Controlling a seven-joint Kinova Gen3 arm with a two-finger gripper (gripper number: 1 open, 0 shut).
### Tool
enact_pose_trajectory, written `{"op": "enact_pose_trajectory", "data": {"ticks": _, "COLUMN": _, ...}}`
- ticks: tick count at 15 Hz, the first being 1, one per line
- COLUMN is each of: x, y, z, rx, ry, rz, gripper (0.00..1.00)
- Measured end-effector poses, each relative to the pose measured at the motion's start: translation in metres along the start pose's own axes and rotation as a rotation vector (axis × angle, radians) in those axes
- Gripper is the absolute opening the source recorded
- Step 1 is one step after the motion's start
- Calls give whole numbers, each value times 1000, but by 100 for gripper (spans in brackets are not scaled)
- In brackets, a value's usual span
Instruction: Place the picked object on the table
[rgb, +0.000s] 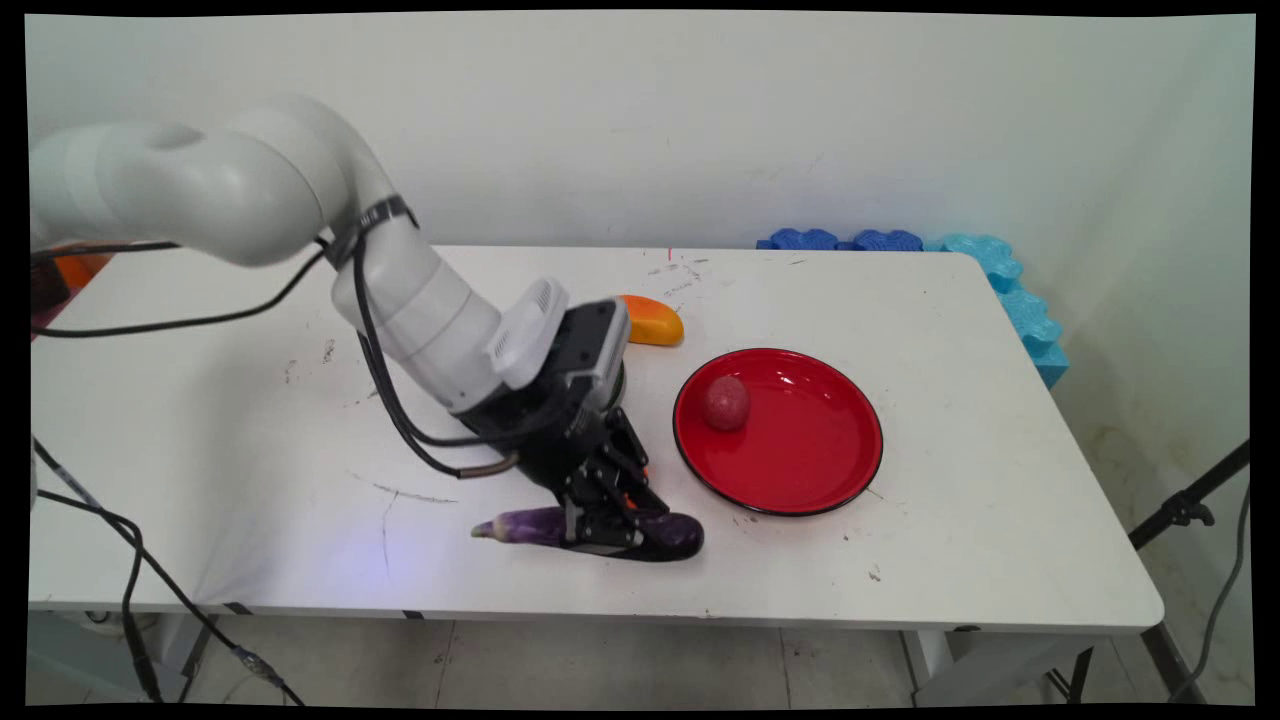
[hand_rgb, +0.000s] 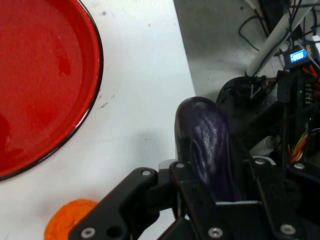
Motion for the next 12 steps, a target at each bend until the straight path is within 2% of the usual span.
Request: {"op": "enact_pose_trajectory", "data": {"ticks": 12, "x": -30, "y": 2, "z": 46, "rx": 25, "ry": -14, "rz": 7, "gripper": 0}}
